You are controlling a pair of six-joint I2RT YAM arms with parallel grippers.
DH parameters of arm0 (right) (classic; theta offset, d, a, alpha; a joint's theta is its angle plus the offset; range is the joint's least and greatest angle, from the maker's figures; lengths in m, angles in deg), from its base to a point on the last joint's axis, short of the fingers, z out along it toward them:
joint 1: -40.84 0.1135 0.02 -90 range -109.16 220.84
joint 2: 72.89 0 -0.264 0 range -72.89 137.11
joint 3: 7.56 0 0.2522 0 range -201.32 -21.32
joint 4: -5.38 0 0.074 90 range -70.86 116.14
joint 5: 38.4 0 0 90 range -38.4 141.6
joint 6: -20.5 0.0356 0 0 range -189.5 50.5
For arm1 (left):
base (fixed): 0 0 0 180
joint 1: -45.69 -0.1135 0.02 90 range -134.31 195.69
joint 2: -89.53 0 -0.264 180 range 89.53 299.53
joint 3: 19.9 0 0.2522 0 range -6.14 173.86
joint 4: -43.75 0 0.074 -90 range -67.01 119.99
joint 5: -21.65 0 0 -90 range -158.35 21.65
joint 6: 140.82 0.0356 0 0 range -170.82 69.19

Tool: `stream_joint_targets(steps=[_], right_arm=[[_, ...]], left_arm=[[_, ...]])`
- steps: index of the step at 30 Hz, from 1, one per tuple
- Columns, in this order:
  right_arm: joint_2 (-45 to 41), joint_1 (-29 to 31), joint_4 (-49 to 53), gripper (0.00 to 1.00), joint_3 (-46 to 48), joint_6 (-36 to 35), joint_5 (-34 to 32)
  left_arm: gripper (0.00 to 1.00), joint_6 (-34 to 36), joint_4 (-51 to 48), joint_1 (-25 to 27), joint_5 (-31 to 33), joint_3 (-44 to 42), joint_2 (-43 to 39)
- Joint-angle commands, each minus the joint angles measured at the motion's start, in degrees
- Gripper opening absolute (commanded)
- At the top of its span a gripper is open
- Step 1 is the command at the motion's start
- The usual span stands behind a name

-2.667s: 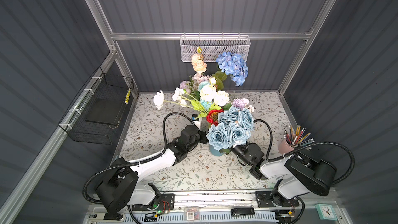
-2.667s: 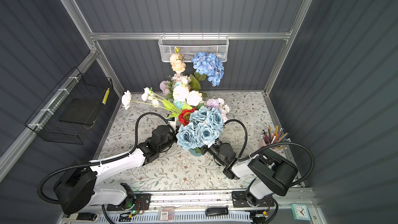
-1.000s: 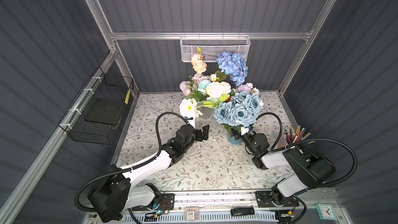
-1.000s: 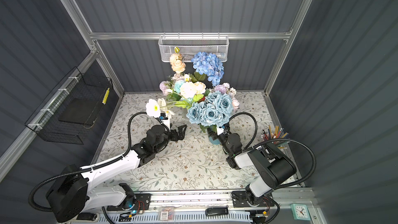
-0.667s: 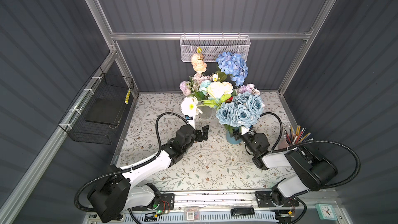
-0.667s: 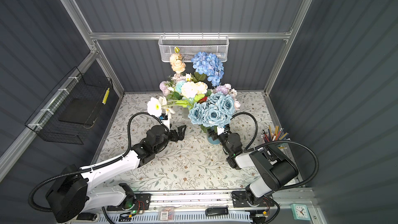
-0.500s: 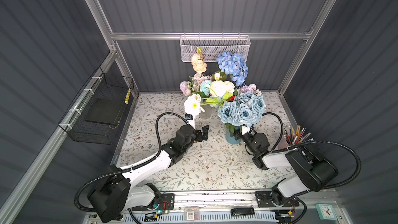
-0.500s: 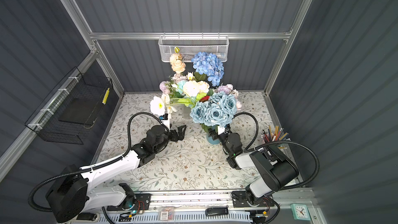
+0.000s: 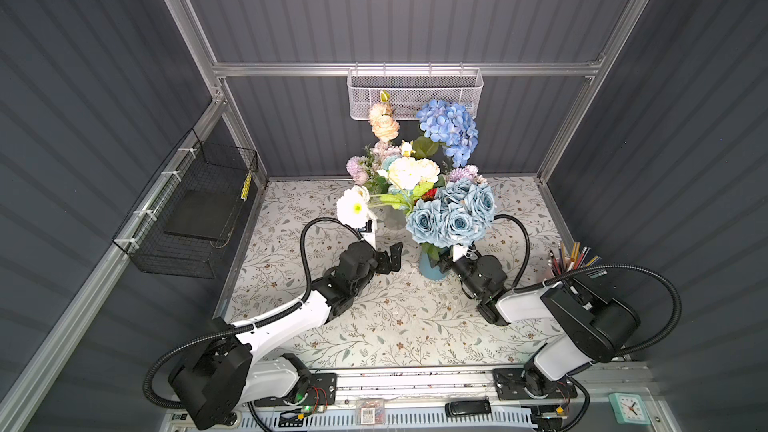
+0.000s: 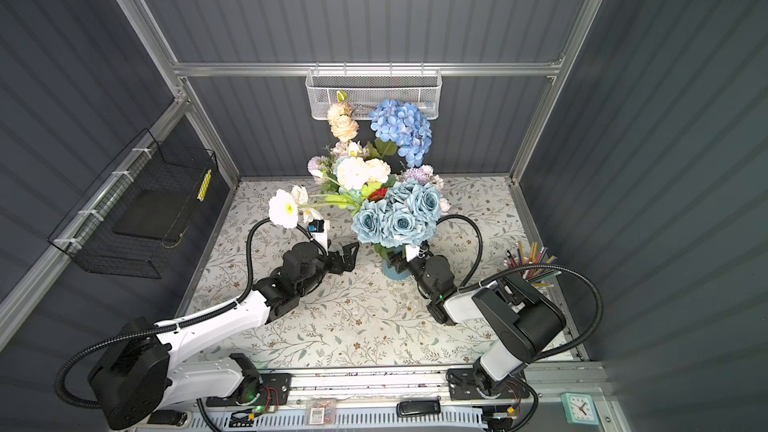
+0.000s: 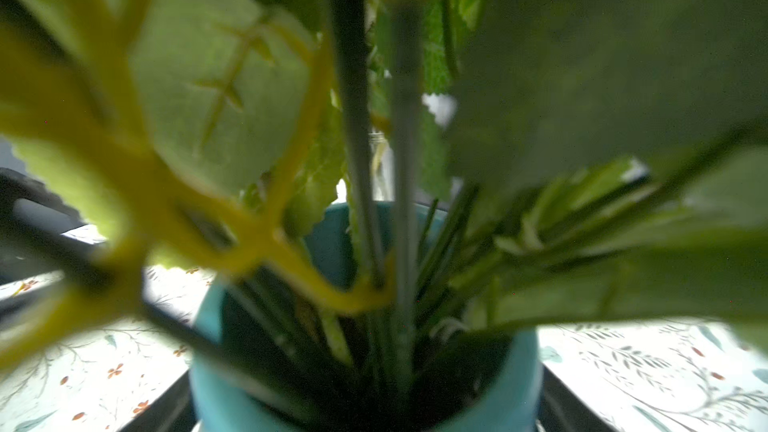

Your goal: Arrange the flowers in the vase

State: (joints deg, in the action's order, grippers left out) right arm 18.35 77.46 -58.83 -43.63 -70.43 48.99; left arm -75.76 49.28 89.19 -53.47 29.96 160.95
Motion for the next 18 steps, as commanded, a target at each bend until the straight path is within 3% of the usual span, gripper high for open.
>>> stream_joint_targets(steps=[1,9,18], right_arm=[[0.6,3.0,-6.8,0.67,-4.0,-0.1,0.1],[5.7,7.3,-6.8,0.68,-9.3,-0.9,0.1],[9.9,11.9,-6.8,0.69,-15.0,-1.8,-0.1]], left_arm=[[0.99,2.1,-0.2,-0.4,2.2,-0.9,-1.9],[1.0,3.7,-7.0,-8.0,4.9,-3.9,-10.1],[0.99,4.0,-9.8,-9.9,9.3,-5.2,-13.0]])
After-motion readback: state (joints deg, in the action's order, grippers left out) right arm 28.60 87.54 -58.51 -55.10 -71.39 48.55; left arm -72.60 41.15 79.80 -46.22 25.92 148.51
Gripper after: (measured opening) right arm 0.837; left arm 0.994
